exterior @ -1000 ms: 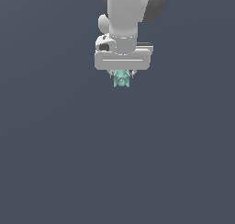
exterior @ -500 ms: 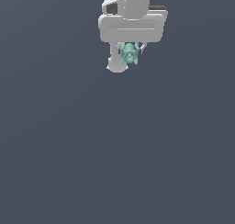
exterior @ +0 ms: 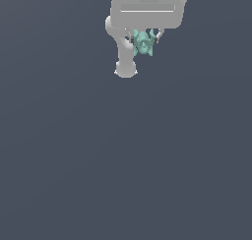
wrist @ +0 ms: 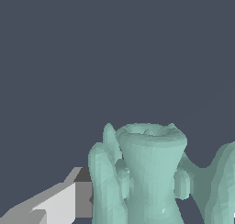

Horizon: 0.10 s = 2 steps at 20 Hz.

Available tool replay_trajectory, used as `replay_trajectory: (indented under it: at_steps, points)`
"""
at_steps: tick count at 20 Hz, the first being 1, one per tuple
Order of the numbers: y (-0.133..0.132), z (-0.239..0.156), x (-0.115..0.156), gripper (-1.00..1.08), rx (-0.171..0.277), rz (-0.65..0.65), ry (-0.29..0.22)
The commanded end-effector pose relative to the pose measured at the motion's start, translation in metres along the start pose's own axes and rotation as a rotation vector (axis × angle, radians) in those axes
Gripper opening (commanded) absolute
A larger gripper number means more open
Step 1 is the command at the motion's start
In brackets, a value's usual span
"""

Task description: Pick up the object and move it to a goal position.

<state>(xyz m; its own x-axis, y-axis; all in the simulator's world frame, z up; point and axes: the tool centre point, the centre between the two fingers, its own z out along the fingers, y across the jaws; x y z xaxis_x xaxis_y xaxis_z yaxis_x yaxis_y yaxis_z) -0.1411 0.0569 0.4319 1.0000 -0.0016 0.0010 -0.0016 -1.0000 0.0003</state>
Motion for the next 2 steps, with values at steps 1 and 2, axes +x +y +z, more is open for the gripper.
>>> replay_trajectory:
  at_steps: [1, 2]
  points:
    - [-0.0010, -0.0033, -0.0006, -1.00, 0.000, 0.000, -0.001]
    - [-0.0011, -0.0035, -0.0006, -1.00, 0.000, 0.000, -0.001]
